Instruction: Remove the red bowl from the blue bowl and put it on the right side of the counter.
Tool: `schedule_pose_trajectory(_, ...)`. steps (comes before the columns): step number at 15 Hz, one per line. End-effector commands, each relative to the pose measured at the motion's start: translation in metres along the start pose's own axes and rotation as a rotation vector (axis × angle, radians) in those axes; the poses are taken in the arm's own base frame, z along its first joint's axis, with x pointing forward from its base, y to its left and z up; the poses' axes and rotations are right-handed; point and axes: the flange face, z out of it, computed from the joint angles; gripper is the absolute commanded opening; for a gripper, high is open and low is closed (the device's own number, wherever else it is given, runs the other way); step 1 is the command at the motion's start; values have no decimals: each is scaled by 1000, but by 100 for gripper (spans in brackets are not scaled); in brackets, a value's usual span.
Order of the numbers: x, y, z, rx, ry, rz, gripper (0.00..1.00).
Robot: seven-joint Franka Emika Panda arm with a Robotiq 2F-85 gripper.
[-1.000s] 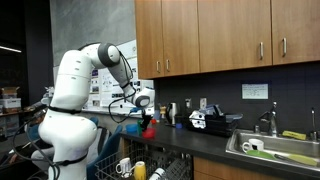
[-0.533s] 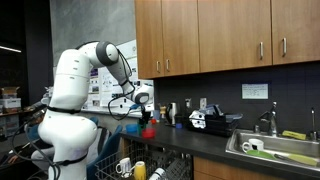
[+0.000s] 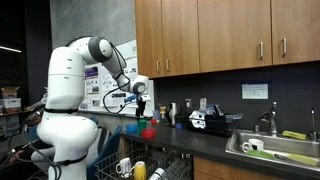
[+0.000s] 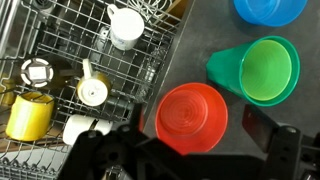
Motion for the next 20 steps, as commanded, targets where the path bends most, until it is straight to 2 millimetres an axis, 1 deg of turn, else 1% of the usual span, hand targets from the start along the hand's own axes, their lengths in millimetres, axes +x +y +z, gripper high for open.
schedule_pose_trajectory(1, -27, -7, -24, -62, 48, -146, 100)
schedule_pose_trajectory(6, -65, -25, -44, -124, 103, -417, 100)
schedule_pose_trajectory(9, -78, -31, -55, -148, 120, -583, 100)
schedule_pose_trajectory(11, -80, -30, -63, -167, 128, -674, 100)
schedule_pose_trajectory(14, -77, -24, -71, -189, 142, -780, 100)
schedule_pose_trajectory(16, -73, -20, -74, -193, 155, -830, 100)
schedule_pose_trajectory(20, -65, -19, -77, -205, 170, -889, 100)
